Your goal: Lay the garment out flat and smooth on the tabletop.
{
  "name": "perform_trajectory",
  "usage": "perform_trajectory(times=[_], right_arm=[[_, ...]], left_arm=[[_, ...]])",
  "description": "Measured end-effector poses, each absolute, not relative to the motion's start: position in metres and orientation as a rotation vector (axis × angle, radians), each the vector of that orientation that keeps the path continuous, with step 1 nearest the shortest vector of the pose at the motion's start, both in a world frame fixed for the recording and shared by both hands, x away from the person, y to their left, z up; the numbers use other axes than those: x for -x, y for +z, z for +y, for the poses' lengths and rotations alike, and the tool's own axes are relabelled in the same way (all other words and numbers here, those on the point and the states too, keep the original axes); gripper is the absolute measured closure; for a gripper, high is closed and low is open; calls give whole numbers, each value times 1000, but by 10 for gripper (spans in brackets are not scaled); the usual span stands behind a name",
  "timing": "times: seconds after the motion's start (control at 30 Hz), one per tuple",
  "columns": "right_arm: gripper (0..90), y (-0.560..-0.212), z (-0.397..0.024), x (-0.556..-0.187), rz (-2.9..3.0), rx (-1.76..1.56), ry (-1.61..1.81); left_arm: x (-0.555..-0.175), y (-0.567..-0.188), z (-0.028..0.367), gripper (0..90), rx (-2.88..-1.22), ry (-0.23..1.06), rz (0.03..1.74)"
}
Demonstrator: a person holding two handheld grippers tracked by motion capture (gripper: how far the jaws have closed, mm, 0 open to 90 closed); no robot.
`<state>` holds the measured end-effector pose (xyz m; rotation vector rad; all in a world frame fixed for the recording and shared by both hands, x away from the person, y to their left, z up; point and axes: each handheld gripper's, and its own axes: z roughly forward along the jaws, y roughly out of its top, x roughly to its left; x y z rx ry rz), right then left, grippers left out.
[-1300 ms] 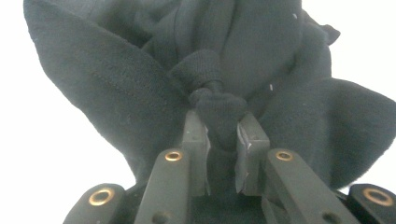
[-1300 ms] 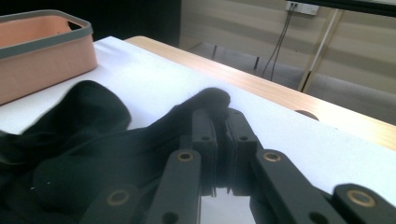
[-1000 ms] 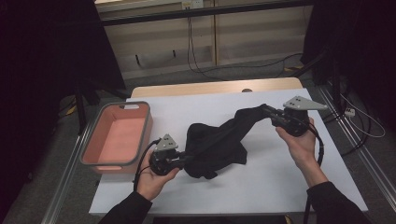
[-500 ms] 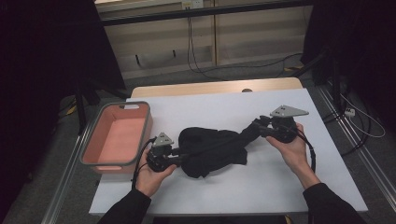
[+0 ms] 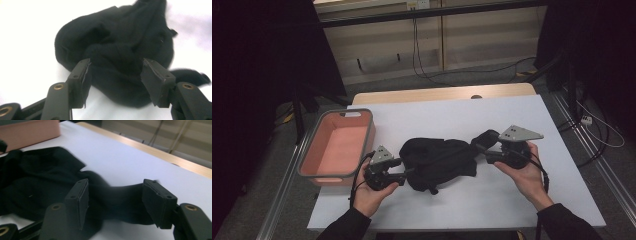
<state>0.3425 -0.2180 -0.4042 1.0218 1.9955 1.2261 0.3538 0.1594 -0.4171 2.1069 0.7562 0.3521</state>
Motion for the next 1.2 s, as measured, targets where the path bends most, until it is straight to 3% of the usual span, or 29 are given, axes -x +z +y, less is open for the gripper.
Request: perform_trajectory(times=[0.07, 0.3, 0.43, 0.5, 0.63, 0.8, 0.9, 0.97, 1.2], right_arm=[[410, -409, -207, -339, 2046, -992, 1229], [603, -434, -160, -334, 2268, -861, 1216], [573, -443, -141, -335, 2331, -815, 1224], [494, -447, -131, -334, 2362, -789, 1206], [443, -454, -123, -332, 2391, -767, 1178], [471, -463, -119, -333, 2405, -750, 1112], [682, -462, -120, -333, 2392, -752, 1095], [772, -460, -123, -333, 2381, -756, 1104], [817, -440, -147, -330, 2285, -796, 1153]], left_arm=[[-350, -421, 162, 416, -2110, 334, 755], [-344, -408, 152, 416, -2075, 333, 652], [-350, -417, 137, 474, -2116, 300, 641], [-350, -426, 130, 593, -2203, 298, 614], [-347, -438, 137, 899, -2293, 214, 605], [-348, -441, 150, 900, -2298, 198, 664], [-348, -435, 151, 900, -2229, 189, 653], [-348, -431, 151, 818, -2210, 203, 645], [-346, -421, 144, 685, -2140, 236, 605]])
